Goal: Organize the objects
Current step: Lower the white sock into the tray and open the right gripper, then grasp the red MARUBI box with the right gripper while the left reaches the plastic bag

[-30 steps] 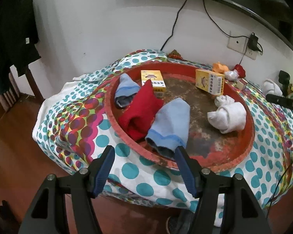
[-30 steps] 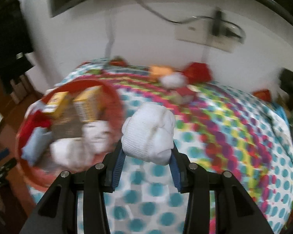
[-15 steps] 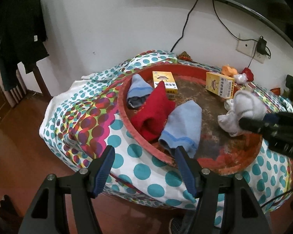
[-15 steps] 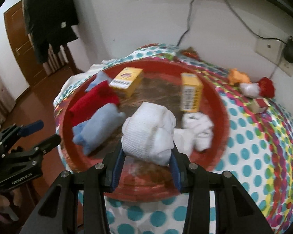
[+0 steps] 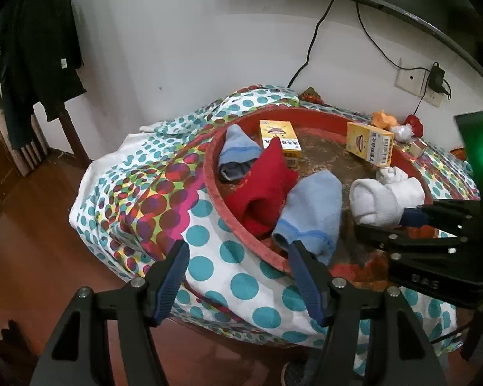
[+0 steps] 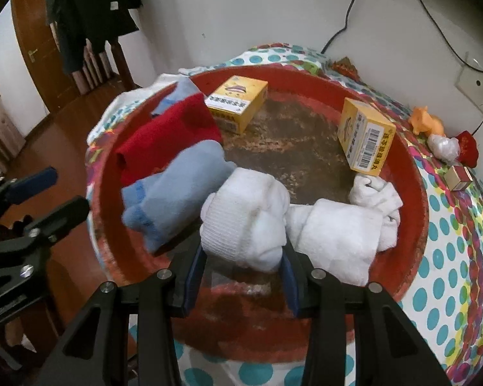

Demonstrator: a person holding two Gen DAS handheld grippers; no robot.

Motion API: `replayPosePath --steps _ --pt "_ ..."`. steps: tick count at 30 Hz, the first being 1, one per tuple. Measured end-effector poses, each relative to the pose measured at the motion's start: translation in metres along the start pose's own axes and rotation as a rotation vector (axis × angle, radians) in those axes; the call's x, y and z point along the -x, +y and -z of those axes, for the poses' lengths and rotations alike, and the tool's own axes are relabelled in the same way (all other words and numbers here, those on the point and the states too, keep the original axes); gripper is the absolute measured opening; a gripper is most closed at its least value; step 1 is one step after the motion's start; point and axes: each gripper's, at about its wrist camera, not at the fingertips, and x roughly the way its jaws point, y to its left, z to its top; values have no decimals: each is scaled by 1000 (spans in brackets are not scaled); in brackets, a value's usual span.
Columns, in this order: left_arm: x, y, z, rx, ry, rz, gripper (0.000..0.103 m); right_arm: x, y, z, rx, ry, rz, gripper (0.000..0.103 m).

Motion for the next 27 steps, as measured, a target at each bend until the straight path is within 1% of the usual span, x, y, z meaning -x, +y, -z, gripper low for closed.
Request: replayPosePath --steps 2,5,9,12,15,17,19,20,23,25,27 --pt "-1 1 0 5 5 -1 66 -6 0 -1 7 7 9 40" --pt "-2 2 0 8 7 -3 66 -12 2 -3 1 9 1 40" --pt "-3 1 0 3 7 13 66 -20 4 -3 14 24 3 41" --pt "-2 -5 1 -32 -5 0 66 -20 7 -1 35 12 8 43" --pt "-3 -10 3 -56 -1 -6 66 -13 2 0 20 -5 -8 44" --pt "-5 -12 4 -64 4 -4 66 -5 -4 1 5 -21 -24 50" --pt "-7 -14 5 -70 12 0 66 7 -12 2 -19 -50 -46 59" --pt "-7 -14 5 -69 7 -3 66 14 -18 3 -31 -67 -61 66" --pt "-7 -15 5 -68 7 -5 66 34 -34 4 -64 -115 -72 71" --pt "-4 -13 4 -63 -8 -4 66 48 -46 4 -88 -142 -93 71" --pt "-2 -12 3 -62 -14 -6 66 59 -59 6 -112 -173 -85 73"
